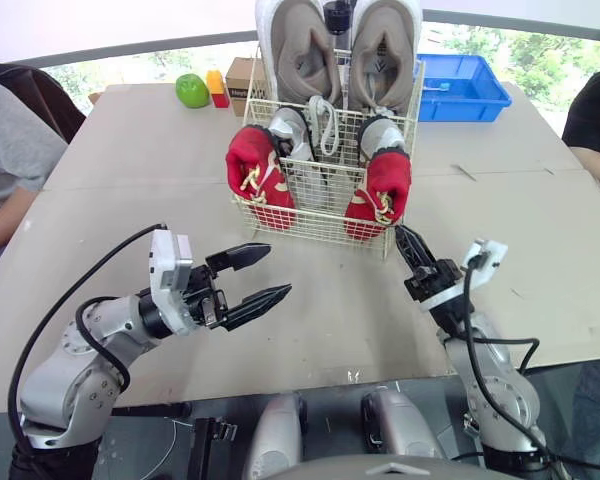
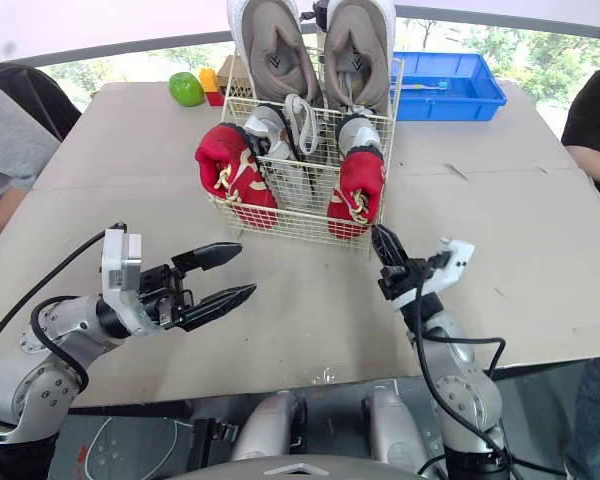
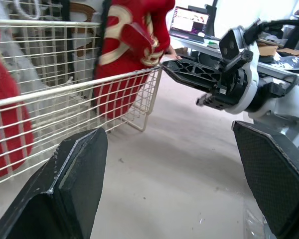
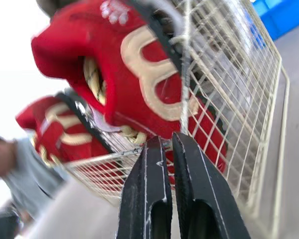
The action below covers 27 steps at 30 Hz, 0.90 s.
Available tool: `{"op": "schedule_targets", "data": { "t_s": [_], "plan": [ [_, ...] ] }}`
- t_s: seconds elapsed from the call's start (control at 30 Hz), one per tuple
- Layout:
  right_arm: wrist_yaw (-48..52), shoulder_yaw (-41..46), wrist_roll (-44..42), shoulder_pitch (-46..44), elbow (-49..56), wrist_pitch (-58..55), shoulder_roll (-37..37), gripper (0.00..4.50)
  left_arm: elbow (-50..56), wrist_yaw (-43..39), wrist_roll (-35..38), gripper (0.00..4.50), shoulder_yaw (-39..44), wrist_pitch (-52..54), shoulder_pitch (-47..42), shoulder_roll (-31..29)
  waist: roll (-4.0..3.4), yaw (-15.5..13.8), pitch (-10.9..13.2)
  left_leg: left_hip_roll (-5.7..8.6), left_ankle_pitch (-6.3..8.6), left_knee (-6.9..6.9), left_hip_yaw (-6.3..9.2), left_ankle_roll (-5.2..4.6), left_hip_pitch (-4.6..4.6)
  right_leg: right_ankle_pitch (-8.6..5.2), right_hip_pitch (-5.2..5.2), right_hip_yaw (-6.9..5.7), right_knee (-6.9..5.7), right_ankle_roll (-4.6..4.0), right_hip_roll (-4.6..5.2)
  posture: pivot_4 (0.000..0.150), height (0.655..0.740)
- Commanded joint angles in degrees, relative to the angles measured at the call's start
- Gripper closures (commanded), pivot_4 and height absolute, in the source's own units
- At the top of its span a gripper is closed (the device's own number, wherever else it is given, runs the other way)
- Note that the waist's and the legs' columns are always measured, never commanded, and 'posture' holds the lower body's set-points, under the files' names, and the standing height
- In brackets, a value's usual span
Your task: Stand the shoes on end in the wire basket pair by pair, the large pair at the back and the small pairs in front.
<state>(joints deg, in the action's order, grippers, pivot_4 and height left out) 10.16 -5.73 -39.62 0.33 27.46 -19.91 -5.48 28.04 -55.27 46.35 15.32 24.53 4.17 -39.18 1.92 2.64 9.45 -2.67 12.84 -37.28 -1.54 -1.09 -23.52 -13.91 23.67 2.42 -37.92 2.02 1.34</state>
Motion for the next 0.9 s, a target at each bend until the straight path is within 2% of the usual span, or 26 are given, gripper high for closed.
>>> {"op": "schedule_targets", "data": {
  "t_s": [0.03,0.17,0.27,0.3,0.33,0.4,0.5,0.53,0.6,0.77,0.9],
  "plan": [
    [-3.6,-1.3,0.8,-1.9,3.0,-7.1,-1.3,4.47,1.3,0.1,0.1,0.21,0.8,-1.2,-0.2,0.3,0.01,-0.1,0.0,-0.01,0.00,0.00,0.03,0.00,0.01,0.00,0.00,-0.04,-0.02,0.00,-0.01,0.150,0.7400],
    [-4.6,-0.4,-1.4,-2.1,5.8,-11.5,-2.6,4.47,2.0,0.6,0.1,0.21,0.8,-1.2,0.1,0.6,0.00,-0.1,0.0,-0.18,0.00,0.03,0.07,0.00,-0.03,0.01,0.03,-0.04,-0.02,-0.03,-0.27,0.150,0.7400],
    [-1.2,0.6,-1.8,1.2,7.2,-10.8,-4.8,4.47,3.4,1.9,1.5,0.21,1.7,0.0,0.5,0.4,0.00,-0.3,0.0,-0.19,0.00,0.06,0.07,0.00,-0.06,0.01,0.06,-0.06,0.00,-0.05,-0.33,0.150,0.7400],
    [0.9,0.6,0.6,2.7,8.2,-9.4,-7.5,4.07,4.1,2.4,2.9,0.21,2.3,0.9,0.7,0.2,0.00,-0.3,0.0,-0.20,0.00,0.07,0.08,0.00,-0.09,0.00,0.06,-0.06,0.02,-0.04,-0.33,0.150,0.7400],
    [3.5,0.4,2.3,3.9,9.1,-8.3,-10.2,3.92,4.7,2.8,4.2,0.21,2.8,1.8,0.8,-0.2,0.00,-0.4,0.0,-0.19,0.01,0.07,0.07,0.01,-0.11,-0.01,0.06,-0.07,0.04,-0.03,-0.33,0.150,0.7400],
    [7.6,0.5,5.2,6.1,10.8,-6.0,-14.9,3.14,5.5,3.5,6.4,0.21,3.7,3.4,1.1,-0.8,-0.02,-0.5,0.0,-0.12,0.01,0.07,0.05,0.01,-0.16,-0.01,0.07,-0.09,0.09,-0.02,-0.32,0.150,0.7400],
    [11.7,3.0,6.8,8.8,12.5,-3.7,-19.9,1.59,6.1,3.5,9.0,0.21,5.1,4.6,1.5,-1.4,-0.16,-0.6,0.1,-0.02,0.01,0.06,-0.04,0.00,-0.21,-0.02,0.12,-0.04,0.12,0.00,-0.27,0.150,0.7400],
    [13.3,4.7,7.0,10.0,13.1,-3.4,-22.2,1.18,5.7,3.0,9.4,0.00,5.4,4.6,1.4,-1.5,-0.17,-0.6,0.1,-0.02,0.00,0.04,-0.07,0.00,-0.20,-0.03,0.13,-0.01,0.12,0.03,-0.28,0.150,0.7400],
    [17.3,8.7,7.6,12.7,13.9,-1.9,-26.6,0.11,4.1,2.2,9.1,0.00,4.8,4.8,0.9,-1.6,-0.19,-0.9,0.1,-0.01,0.00,0.02,-0.10,0.00,-0.20,-0.04,0.13,-0.01,0.11,0.05,-0.27,0.150,0.7400],
    [26.2,21.6,4.4,20.9,14.3,0.6,-32.7,0.04,2.2,1.8,4.6,0.00,4.8,5.6,5.3,-3.7,-0.23,-1.6,0.2,0.02,0.01,0.03,-0.12,0.00,-0.19,-0.05,0.13,0.00,0.14,0.06,-0.31,0.150,0.7400],
    [34.1,32.5,1.8,28.6,14.0,1.9,-35.5,0.04,-1.1,-3.5,2.4,0.00,7.5,4.5,11.5,-6.4,-0.24,-1.9,0.2,-0.02,0.02,0.05,-0.13,-0.01,-0.20,-0.06,0.14,0.00,0.17,0.06,-0.32,0.150,0.7400]
  ]
}}
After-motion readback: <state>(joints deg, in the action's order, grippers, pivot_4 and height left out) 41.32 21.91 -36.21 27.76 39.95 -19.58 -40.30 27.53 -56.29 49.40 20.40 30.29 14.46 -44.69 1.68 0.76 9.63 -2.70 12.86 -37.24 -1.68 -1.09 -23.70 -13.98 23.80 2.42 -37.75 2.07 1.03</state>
